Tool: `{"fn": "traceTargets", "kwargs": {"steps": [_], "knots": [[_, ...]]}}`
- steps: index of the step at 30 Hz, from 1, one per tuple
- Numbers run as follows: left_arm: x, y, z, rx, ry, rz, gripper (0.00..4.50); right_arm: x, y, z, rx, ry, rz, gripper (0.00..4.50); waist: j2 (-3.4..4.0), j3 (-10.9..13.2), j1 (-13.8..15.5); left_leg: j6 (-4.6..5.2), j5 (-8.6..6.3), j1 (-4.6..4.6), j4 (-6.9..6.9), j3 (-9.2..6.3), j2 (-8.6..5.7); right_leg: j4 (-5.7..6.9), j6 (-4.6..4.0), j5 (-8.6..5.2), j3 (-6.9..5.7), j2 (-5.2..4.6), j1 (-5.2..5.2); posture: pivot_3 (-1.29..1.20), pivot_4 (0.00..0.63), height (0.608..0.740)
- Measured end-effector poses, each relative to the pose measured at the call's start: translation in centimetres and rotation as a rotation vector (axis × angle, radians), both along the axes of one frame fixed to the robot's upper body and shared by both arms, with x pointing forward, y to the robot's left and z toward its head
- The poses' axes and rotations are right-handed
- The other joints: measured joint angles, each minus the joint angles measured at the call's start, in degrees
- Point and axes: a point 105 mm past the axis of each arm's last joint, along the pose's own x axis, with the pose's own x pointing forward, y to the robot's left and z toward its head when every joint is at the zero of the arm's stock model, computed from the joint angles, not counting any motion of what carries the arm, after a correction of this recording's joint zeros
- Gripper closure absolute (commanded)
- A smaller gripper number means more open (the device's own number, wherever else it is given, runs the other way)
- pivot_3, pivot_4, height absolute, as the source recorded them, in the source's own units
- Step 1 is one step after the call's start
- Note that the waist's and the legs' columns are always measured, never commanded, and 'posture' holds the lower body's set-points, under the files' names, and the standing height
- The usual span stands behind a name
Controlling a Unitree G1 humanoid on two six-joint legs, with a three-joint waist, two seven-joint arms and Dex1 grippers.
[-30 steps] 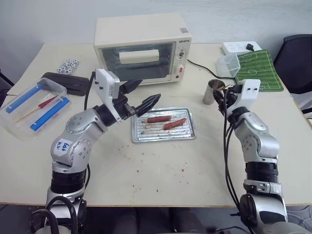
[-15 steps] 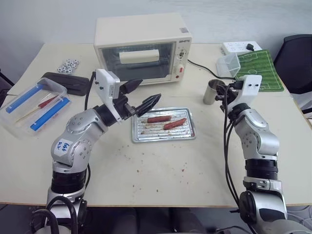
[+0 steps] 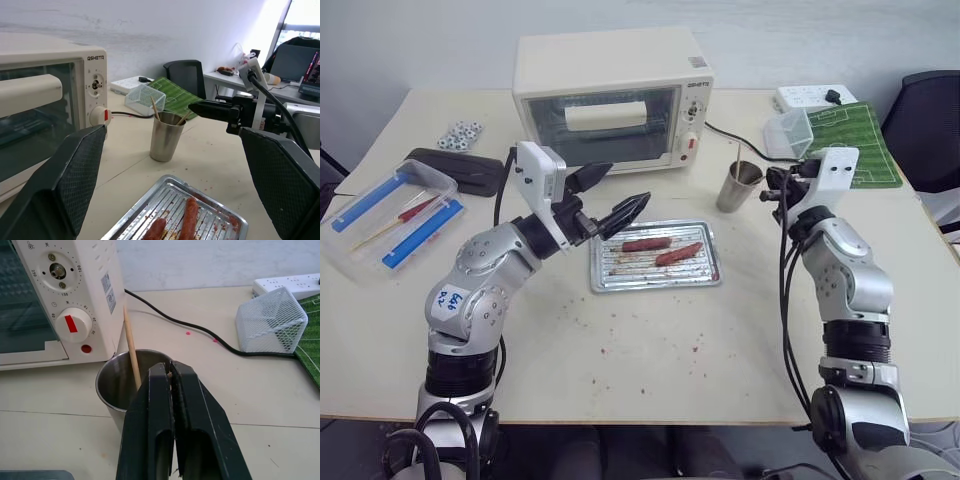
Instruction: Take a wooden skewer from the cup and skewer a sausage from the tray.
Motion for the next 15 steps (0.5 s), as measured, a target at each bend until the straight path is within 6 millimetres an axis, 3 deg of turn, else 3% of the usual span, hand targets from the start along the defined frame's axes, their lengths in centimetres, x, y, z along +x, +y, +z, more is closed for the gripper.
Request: {"fn": "traceTargets", "kwargs": {"steps": [5,15], "knots": [[0.0,0.0,0.0,0.001,-0.002,0.002,0.00,-0.3,0.3,0.4,-0.005,0.007,0.015,4.49,0.00,0.0,0.0,0.00,0.00,0.00,0.00,0.00,0.00,0.01,0.00,0.00,0.00,0.00,-0.01,0.00,0.150,0.740],[-0.1,-0.3,-0.1,0.006,-0.005,-0.015,0.00,-2.8,0.3,6.2,-0.063,-0.060,0.089,4.49,0.00,0.0,0.1,0.03,-0.02,-0.02,-0.02,-0.03,-0.01,-0.02,0.00,0.00,-0.02,-0.02,-0.01,0.00,0.150,0.740]]}}
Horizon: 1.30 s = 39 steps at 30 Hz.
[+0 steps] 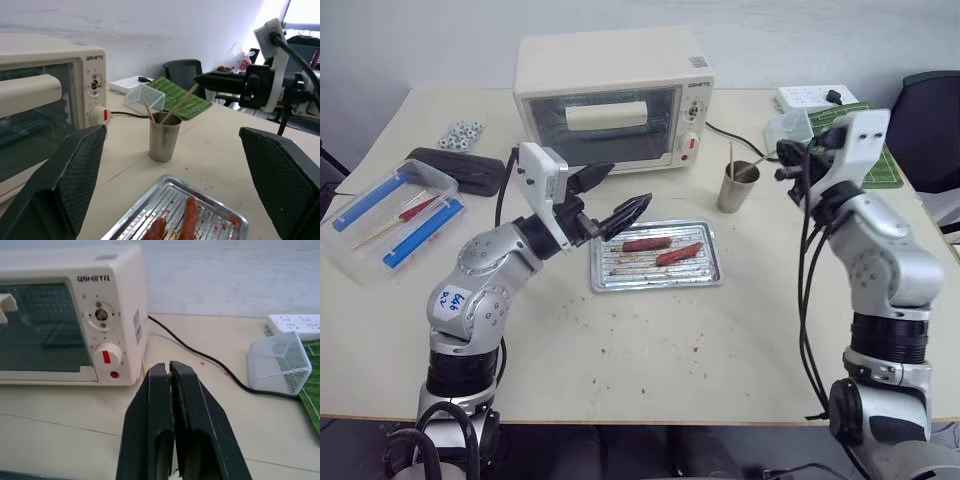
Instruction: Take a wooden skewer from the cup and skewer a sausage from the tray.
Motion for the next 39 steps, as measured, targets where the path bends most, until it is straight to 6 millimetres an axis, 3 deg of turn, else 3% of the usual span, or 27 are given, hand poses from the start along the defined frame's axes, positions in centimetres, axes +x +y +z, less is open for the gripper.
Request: {"fn": "traceTargets", "kwargs": {"steps": [6,11,16,19,21,28,31,39], "knots": [[-0.2,-0.1,-0.2,0.024,-0.004,-0.035,0.00,-2.1,-0.7,4.4,-0.029,-0.005,0.076,4.49,0.00,0.0,0.0,0.08,-0.05,-0.03,-0.04,-0.02,0.00,-0.11,0.00,0.00,-0.02,-0.01,0.00,0.00,0.150,0.740],[-0.7,0.4,-0.3,0.079,-0.021,-0.069,0.00,-3.5,0.1,6.7,0.118,0.091,0.277,4.49,0.00,0.0,-0.1,0.17,-0.09,-0.03,-0.09,-0.06,0.04,-0.12,-0.01,0.00,0.03,0.00,0.00,0.00,0.150,0.740],[-1.6,2.6,-0.1,0.120,-0.007,-0.094,0.00,-4.5,3.0,4.0,0.308,0.359,0.608,4.49,0.00,0.0,-0.5,0.19,-0.10,-0.04,-0.18,-0.03,0.07,-0.18,-0.01,0.00,0.12,0.01,-0.01,0.00,0.150,0.740],[-3.2,4.6,-0.1,0.151,0.026,-0.097,0.00,-5.1,4.8,1.1,0.378,0.524,0.768,4.49,0.00,0.0,-0.8,0.16,-0.08,-0.14,-0.29,-0.11,0.06,-0.33,-0.04,-0.01,0.22,-0.03,-0.06,0.00,0.150,0.740],[-4.4,4.9,-0.5,0.206,0.030,-0.115,0.00,-5.1,5.8,0.5,0.436,0.564,0.836,4.49,0.01,0.0,-1.0,0.07,-0.03,-0.32,-0.26,-0.11,0.03,-0.33,-0.03,-0.01,0.24,-0.08,-0.16,0.00,0.150,0.740],[-6.3,4.0,-0.6,0.246,-0.001,-0.156,0.00,-6.0,9.8,-0.9,0.543,0.680,1.006,4.49,0.00,0.0,-1.3,0.06,-0.02,-0.85,0.04,-0.25,0.04,-0.14,-0.01,0.00,0.05,-0.08,-0.49,0.00,0.150,0.740],[-6.1,3.9,-0.3,0.213,-0.030,-0.122,0.00,-6.5,10.9,-1.5,0.573,0.711,1.016,4.49,0.01,0.0,-1.5,0.07,-0.02,-0.90,0.06,-0.13,0.02,-0.14,-0.01,0.00,-0.06,-0.06,-0.66,0.00,0.150,0.740],[-5.0,3.3,0.0,0.136,-0.077,-0.023,0.00,-6.5,12.4,-0.5,0.643,0.659,1.032,4.49,0.01,0.0,-1.6,0.21,0.07,-0.89,0.08,-0.12,0.05,0.29,-0.01,0.01,-0.07,0.01,-0.89,0.00,0.150,0.740]]}}
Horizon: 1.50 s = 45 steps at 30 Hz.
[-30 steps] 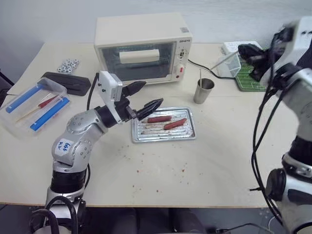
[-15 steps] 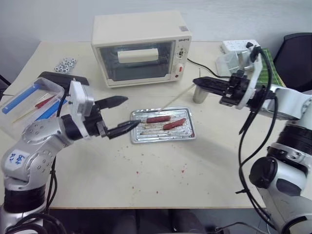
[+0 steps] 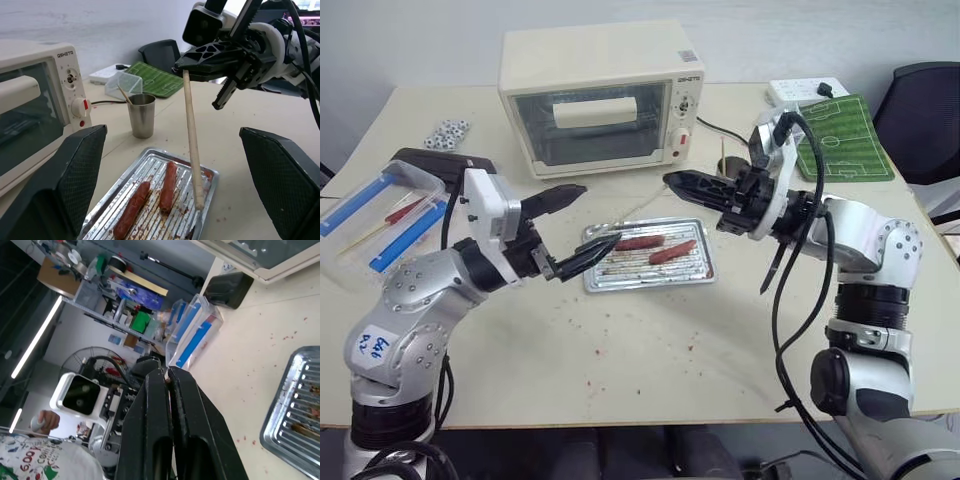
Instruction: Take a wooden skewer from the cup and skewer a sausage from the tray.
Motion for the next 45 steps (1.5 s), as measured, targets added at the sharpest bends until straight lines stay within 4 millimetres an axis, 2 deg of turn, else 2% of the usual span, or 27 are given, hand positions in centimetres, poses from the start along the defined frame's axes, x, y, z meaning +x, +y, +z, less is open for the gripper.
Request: {"fn": "traceTargets", "kwargs": {"steps": [7,10,14,28,31,36,45], "knots": [[0.1,-0.6,0.3,-0.026,-0.015,-0.009,0.00,0.0,0.5,-0.2,0.018,0.010,-0.022,4.49,0.00,0.0,0.1,0.04,0.03,-0.01,0.01,0.00,-0.03,0.03,-0.01,0.01,-0.02,-0.04,0.00,0.00,0.150,0.740],[0.0,-0.7,0.5,-0.033,-0.026,-0.016,0.50,0.1,0.5,-0.1,0.022,0.011,-0.035,4.50,0.00,0.0,0.0,0.04,0.03,0.00,-0.01,0.01,-0.03,0.03,-0.01,0.01,-0.02,-0.03,-0.01,0.00,0.150,0.740],[0.1,-1.1,0.1,-0.031,-0.011,-0.035,1.69,0.2,0.4,0.2,0.027,0.009,-0.059,4.50,0.00,0.0,0.0,0.04,0.03,0.00,-0.02,0.01,-0.03,0.02,-0.02,0.01,-0.02,-0.04,-0.02,0.00,0.150,0.740],[1.2,-0.7,-0.8,-0.013,0.022,-0.041,1.69,0.0,0.5,0.6,0.042,-0.007,-0.061,4.50,0.00,0.0,0.0,0.04,0.04,-0.01,-0.05,0.00,-0.03,0.01,-0.02,0.01,-0.02,-0.04,-0.03,0.00,0.150,0.740],[1.1,-0.8,-0.5,-0.014,0.009,-0.050,2.18,-0.1,0.5,0.6,0.042,-0.012,-0.057,4.50,0.00,0.0,0.0,0.04,0.04,0.00,-0.05,0.01,-0.03,0.01,-0.02,0.01,-0.02,-0.05,-0.03,0.00,0.150,0.740],[1.1,-1.0,-0.3,-0.021,0.002,-0.058,3.62,-0.2,0.6,0.7,0.039,-0.018,-0.056,4.50,0.00,0.0,0.0,0.04,0.04,0.00,-0.05,0.00,-0.02,0.01,-0.02,0.01,-0.02,-0.05,-0.03,0.00,0.150,0.740],[1.6,-0.7,-0.6,-0.027,0.025,-0.047,3.62,-0.2,0.6,0.6,0.035,-0.020,-0.053,4.50,0.00,0.0,0.0,0.05,0.04,-0.01,-0.05,0.00,-0.03,0.01,-0.02,0.01,-0.01,-0.05,-0.03,0.00,0.150,0.740]]}}
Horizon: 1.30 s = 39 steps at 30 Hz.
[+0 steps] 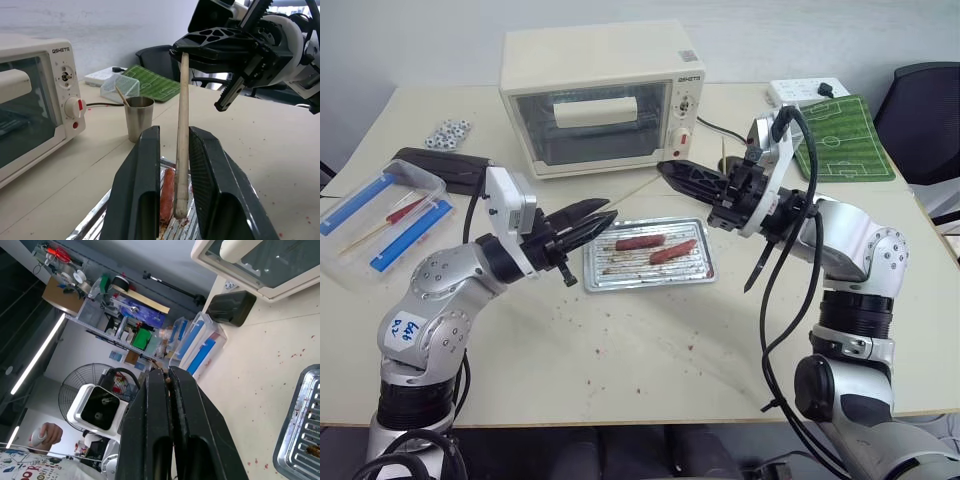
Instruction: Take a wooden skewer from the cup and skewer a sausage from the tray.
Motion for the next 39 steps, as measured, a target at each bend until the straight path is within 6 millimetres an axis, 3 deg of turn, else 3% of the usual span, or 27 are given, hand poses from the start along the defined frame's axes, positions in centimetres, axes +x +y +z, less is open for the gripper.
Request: {"fn": "traceTargets", "kwargs": {"steps": [8,12,22,25,35,39], "knots": [[0.1,-0.6,0.3,-0.027,-0.008,-0.013,3.62,0.0,-0.1,0.0,-0.010,-0.003,-0.003,4.50,0.00,0.0,0.0,0.00,0.00,0.00,0.00,0.00,0.01,0.01,0.00,0.00,0.00,0.01,0.00,0.00,0.150,0.740],[0.0,-0.9,0.3,-0.030,-0.007,-0.027,4.46,0.0,-0.2,0.0,-0.008,-0.002,-0.006,4.50,0.00,0.0,0.0,0.00,0.00,0.00,0.00,0.00,-0.01,0.00,0.00,0.00,0.00,-0.01,0.00,0.00,0.150,0.740],[0.1,-1.2,0.6,-0.038,-0.012,-0.037,4.46,0.1,-0.4,0.3,0.007,-0.006,-0.019,4.50,0.00,0.0,0.0,0.00,0.00,0.00,0.01,0.00,-0.01,0.01,0.00,0.00,0.00,-0.01,0.00,0.00,0.150,0.740],[0.3,-1.2,0.8,-0.037,-0.018,-0.019,4.50,0.0,-0.4,0.3,0.007,-0.010,-0.018,3.86,0.00,0.0,0.0,0.00,0.00,0.00,0.00,0.00,0.00,0.00,0.00,0.00,-0.01,0.00,0.00,0.00,0.150,0.740],[1.3,-0.3,0.7,-0.035,-0.005,0.040,4.50,-0.1,-0.9,-0.1,-0.051,-0.024,-0.017,0.53,0.00,0.0,0.1,0.01,0.00,-0.01,0.00,0.00,-0.02,-0.03,0.00,0.00,-0.01,-0.03,0.00,0.00,0.150,0.740],[1.4,0.8,1.1,0.000,-0.017,0.070,4.50,-0.6,-2.3,-1.4,-0.327,-0.130,-0.039,0.53,0.00,0.0,0.2,0.01,0.00,-0.02,-0.02,-0.02,-0.03,-0.11,0.00,0.00,0.01,-0.04,0.00,0.00,0.150,0.740]]}}
